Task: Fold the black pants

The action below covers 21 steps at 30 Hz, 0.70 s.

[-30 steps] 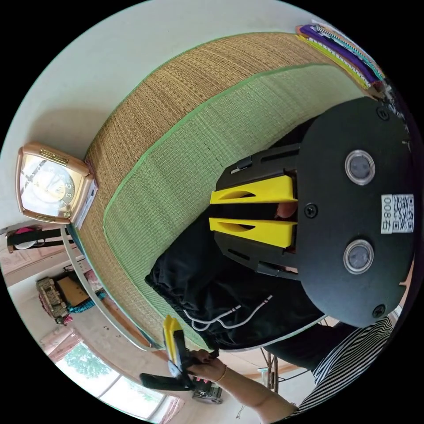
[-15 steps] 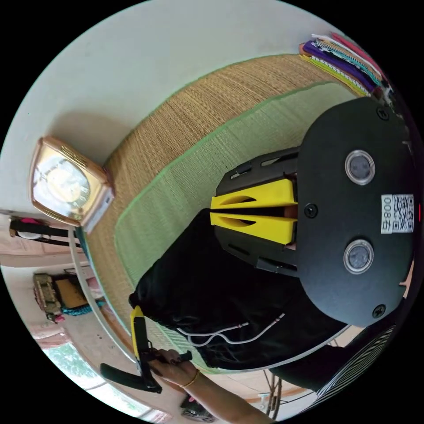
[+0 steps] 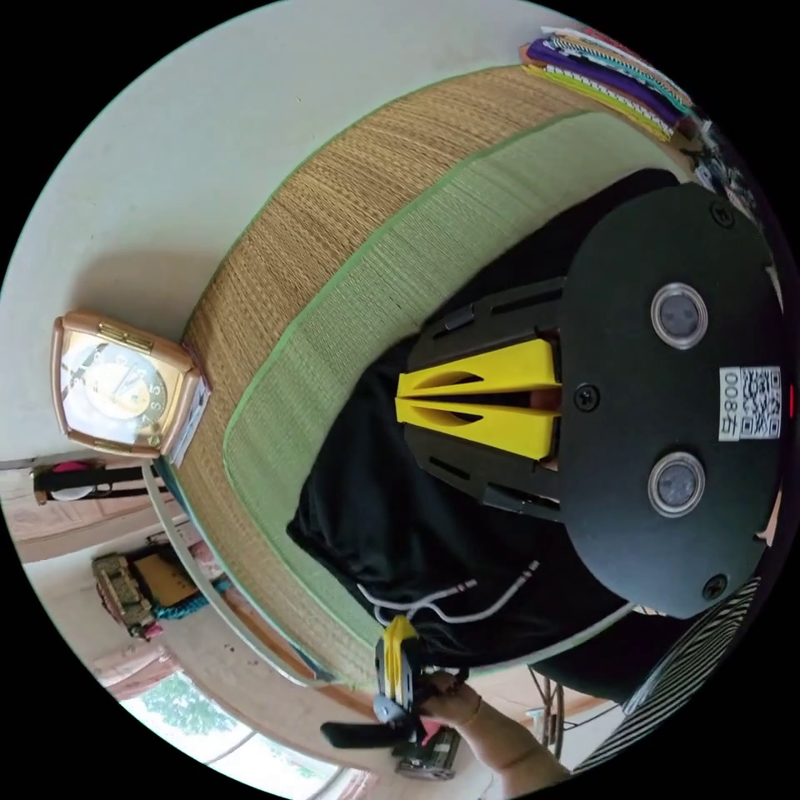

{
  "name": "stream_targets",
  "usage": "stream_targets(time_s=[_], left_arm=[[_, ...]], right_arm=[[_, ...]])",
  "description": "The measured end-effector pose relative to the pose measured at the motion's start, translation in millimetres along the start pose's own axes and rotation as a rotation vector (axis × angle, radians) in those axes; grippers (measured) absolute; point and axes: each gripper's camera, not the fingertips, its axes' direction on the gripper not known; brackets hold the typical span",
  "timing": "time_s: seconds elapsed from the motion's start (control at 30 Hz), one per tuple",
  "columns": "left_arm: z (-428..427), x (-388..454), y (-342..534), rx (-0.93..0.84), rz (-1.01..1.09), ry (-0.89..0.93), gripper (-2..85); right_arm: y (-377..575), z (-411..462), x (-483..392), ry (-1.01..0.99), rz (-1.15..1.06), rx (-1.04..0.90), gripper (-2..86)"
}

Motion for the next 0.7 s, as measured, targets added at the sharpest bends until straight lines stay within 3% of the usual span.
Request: stream_targets(time_s=[0.23,0.37,0.5,0.63,0.7], left_arm=[[15,6,39,-0.056,-0.079,-0.027,0.1],[16,13,41,-0.087,-0.082,-0.058,0.0],[8,25,40,-0.070,-0.085,-0.079,0.0],[1,53,46,-0.053,-0.026,0.004,0.0],[12,74,55,-0.126,0.025,0.015,0.0]], right_arm=[[79,33,-12,-0.034,0.064,-0.156,-0.3],[87,39,3,-0.135,0.116,-0.149,0.0],[84,30,5,-0.064,0.148,-0.140,0.1],[101,-7,8,-0.086,0.193,-0.045,0.1],[130,-26,4,-0.103,0.207,-0.032,0.0]])
